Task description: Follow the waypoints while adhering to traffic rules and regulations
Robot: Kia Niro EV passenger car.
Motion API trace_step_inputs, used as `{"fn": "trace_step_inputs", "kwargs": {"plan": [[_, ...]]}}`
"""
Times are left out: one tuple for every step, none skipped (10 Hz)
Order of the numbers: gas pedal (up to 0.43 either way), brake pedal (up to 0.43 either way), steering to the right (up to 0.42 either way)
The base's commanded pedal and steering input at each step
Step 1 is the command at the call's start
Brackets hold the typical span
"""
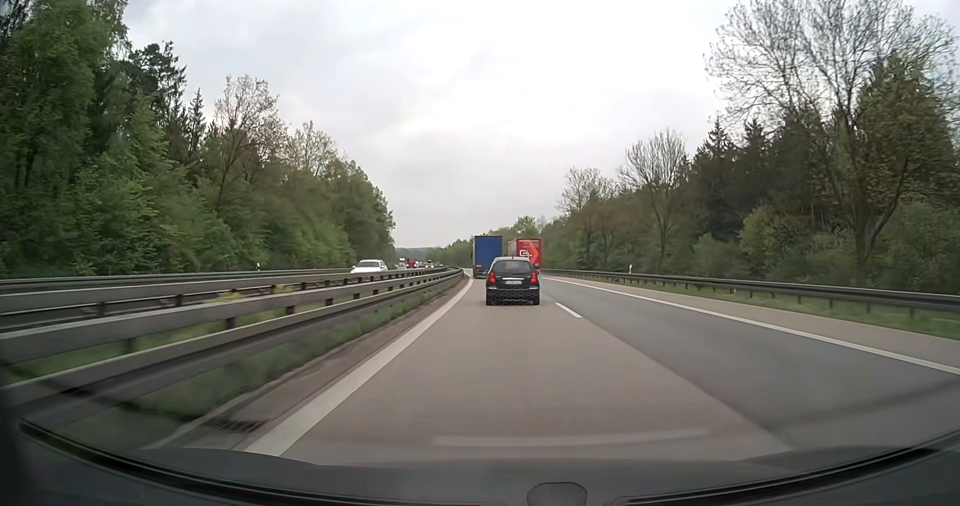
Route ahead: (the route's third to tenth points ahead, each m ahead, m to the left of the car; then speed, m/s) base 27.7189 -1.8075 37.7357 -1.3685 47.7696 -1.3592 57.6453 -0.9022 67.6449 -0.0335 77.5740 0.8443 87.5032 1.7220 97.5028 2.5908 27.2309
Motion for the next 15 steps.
{"fn": "trace_step_inputs", "kwargs": {"plan": [[0.130,0.000,-0.006],[0.169,0.000,-0.006],[0.189,0.000,-0.008],[0.189,0.000,-0.008],[0.189,0.000,-0.008],[0.189,0.000,-0.008],[0.177,0.000,-0.008],[0.177,0.000,-0.008],[0.177,0.000,-0.008],[0.157,0.000,-0.008],[0.150,0.000,-0.008],[0.130,0.000,-0.008],[0.118,0.000,-0.008],[0.110,0.000,-0.008],[0.087,0.000,-0.008]]}}
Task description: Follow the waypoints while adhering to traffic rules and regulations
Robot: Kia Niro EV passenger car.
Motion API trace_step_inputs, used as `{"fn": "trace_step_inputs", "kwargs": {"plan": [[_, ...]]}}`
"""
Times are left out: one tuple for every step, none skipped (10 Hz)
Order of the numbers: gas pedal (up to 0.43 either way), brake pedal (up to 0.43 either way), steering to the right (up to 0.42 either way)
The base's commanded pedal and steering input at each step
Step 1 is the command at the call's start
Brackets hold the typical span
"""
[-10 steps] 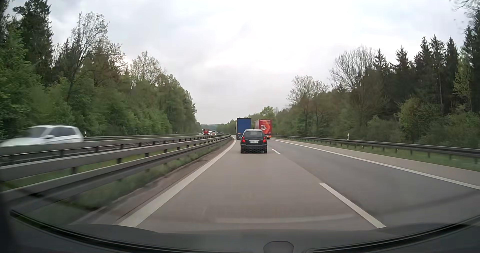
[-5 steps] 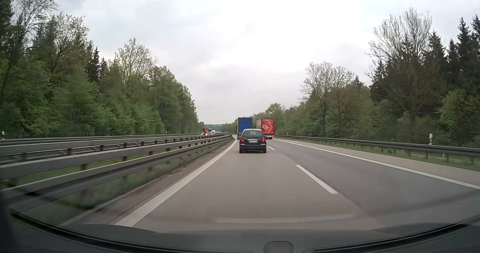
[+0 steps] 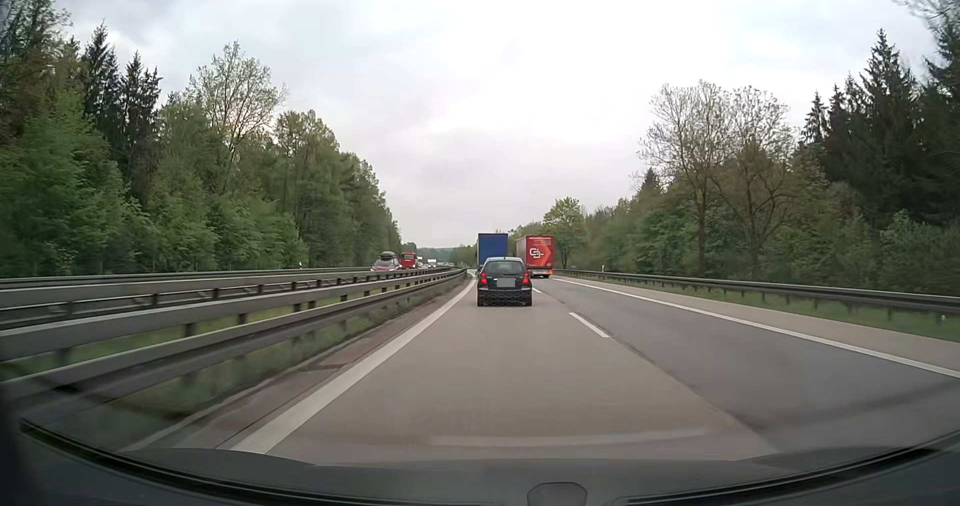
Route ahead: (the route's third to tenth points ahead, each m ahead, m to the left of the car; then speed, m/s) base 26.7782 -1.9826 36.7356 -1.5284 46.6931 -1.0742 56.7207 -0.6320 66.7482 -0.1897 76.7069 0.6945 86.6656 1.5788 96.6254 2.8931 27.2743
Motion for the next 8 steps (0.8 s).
{"fn": "trace_step_inputs", "kwargs": {"plan": [[0.067,0.000,-0.008],[0.059,0.000,-0.008],[0.059,0.000,-0.008],[0.059,0.000,-0.008],[0.047,0.000,-0.007],[0.047,0.000,-0.007],[0.047,0.000,-0.005],[0.047,0.000,-0.005]]}}
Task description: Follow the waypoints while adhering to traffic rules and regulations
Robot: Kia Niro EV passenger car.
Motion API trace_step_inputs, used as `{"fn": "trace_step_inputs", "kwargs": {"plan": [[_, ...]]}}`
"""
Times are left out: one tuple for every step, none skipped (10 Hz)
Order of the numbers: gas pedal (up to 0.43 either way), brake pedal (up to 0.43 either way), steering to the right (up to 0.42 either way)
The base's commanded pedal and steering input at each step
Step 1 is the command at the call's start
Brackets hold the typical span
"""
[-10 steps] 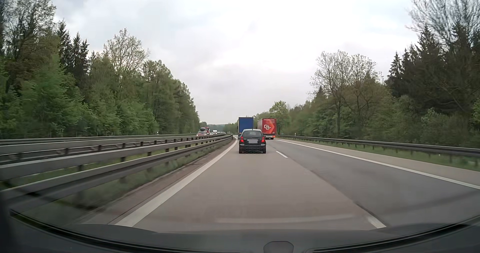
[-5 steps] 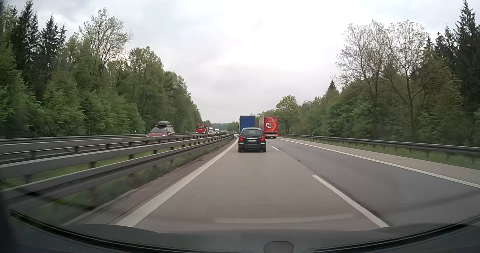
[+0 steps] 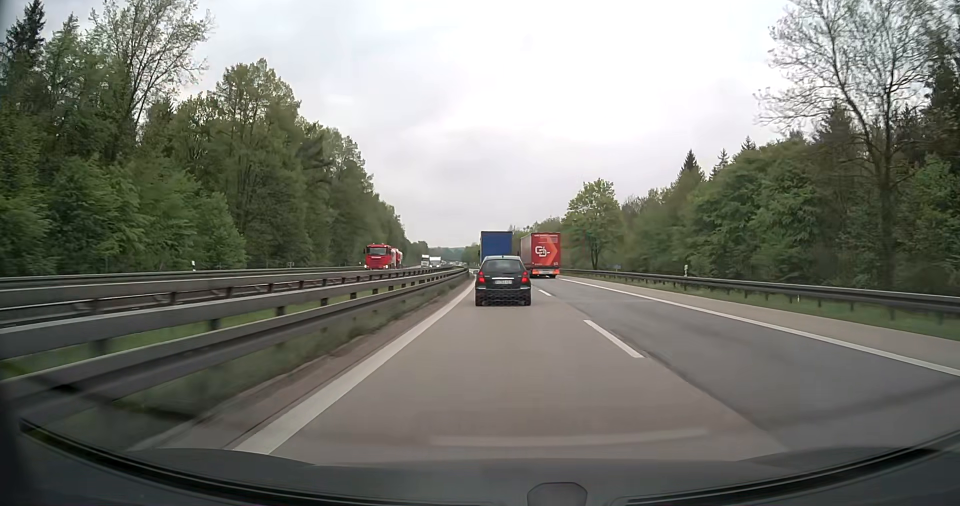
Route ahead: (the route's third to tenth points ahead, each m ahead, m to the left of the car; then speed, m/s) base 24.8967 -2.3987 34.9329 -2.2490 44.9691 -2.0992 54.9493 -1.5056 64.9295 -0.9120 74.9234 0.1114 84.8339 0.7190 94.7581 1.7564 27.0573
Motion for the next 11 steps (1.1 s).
{"fn": "trace_step_inputs", "kwargs": {"plan": [[0.047,0.000,-0.005],[0.047,0.000,-0.005],[0.047,0.000,-0.005],[0.039,0.000,-0.005],[0.000,0.000,-0.005],[0.000,0.000,-0.005],[0.000,0.000,-0.005],[0.000,0.000,-0.005],[0.000,0.000,-0.005],[0.000,0.000,-0.005],[0.000,0.000,-0.005]]}}
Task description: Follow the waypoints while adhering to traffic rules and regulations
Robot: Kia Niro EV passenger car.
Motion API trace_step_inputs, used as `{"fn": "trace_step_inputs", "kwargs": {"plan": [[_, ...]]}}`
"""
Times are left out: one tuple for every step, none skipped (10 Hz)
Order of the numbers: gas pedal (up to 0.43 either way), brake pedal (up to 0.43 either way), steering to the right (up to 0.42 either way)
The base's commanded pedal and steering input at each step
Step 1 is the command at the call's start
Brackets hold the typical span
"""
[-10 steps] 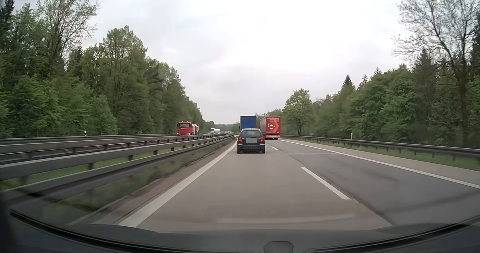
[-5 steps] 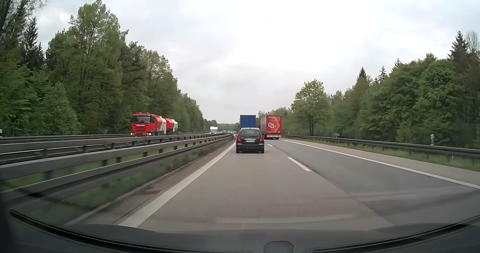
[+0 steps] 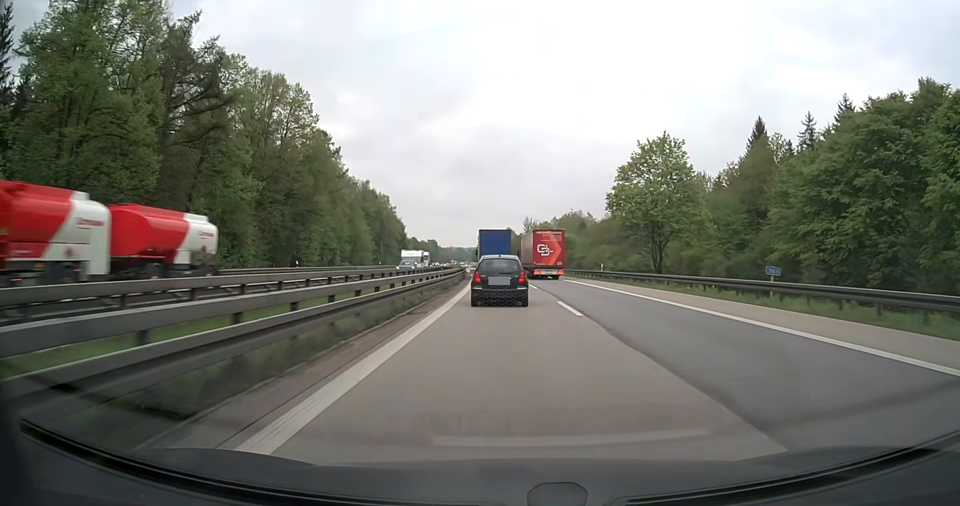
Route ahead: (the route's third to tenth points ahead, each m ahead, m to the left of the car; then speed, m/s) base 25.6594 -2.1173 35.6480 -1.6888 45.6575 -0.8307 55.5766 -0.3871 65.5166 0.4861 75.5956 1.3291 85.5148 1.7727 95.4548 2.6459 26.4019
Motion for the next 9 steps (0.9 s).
{"fn": "trace_step_inputs", "kwargs": {"plan": [[0.000,0.000,-0.005],[0.000,0.000,-0.005],[0.000,0.000,-0.005],[0.000,0.000,-0.005],[0.000,0.000,-0.005],[0.000,0.000,-0.005],[0.000,0.000,-0.005],[0.000,0.000,-0.005],[0.000,0.000,-0.005]]}}
